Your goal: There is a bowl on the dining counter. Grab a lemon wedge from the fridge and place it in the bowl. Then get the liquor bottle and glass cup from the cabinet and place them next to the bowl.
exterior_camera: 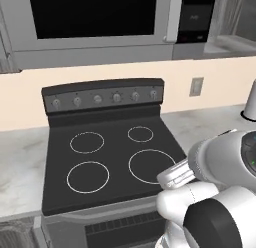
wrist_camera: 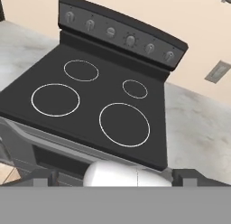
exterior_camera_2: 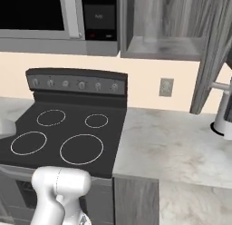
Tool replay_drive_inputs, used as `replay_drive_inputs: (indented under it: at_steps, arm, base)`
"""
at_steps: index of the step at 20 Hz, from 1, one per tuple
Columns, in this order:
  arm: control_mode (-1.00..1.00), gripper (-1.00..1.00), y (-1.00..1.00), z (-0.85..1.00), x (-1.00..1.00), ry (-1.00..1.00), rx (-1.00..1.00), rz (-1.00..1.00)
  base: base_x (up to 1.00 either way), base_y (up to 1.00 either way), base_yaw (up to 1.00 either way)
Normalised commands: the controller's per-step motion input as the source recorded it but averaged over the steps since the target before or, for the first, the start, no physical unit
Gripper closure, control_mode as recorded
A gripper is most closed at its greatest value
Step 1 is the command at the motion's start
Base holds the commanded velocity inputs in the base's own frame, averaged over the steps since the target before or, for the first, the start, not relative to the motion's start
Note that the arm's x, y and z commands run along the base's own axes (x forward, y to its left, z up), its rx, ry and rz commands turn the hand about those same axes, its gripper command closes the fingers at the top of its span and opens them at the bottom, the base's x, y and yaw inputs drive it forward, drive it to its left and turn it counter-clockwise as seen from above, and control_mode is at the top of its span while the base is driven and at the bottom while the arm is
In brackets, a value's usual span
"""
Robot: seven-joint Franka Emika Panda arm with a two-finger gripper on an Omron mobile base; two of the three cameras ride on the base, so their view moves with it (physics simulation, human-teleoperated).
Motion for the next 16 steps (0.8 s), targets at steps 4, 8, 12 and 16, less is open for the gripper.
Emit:
replay_drive_inputs:
  at_steps: [4, 8, 12, 16]
  arm:
    - [1.00, -1.00, 0.00, 0.00, 0.00, 0.00, 0.00, 0.00]
    - [1.00, -1.00, 0.00, 0.00, 0.00, 0.00, 0.00, 0.00]
    - [1.00, -1.00, 0.00, 0.00, 0.00, 0.00, 0.00, 0.00]
    - [1.00, -1.00, 0.00, 0.00, 0.00, 0.00, 0.00, 0.00]
  base:
    - [0.50, -0.72, 0.00]
    - [0.27, -0.79, -0.02]
    - [0.19, -0.81, -0.02]
    - [0.30, -0.75, -0.03]
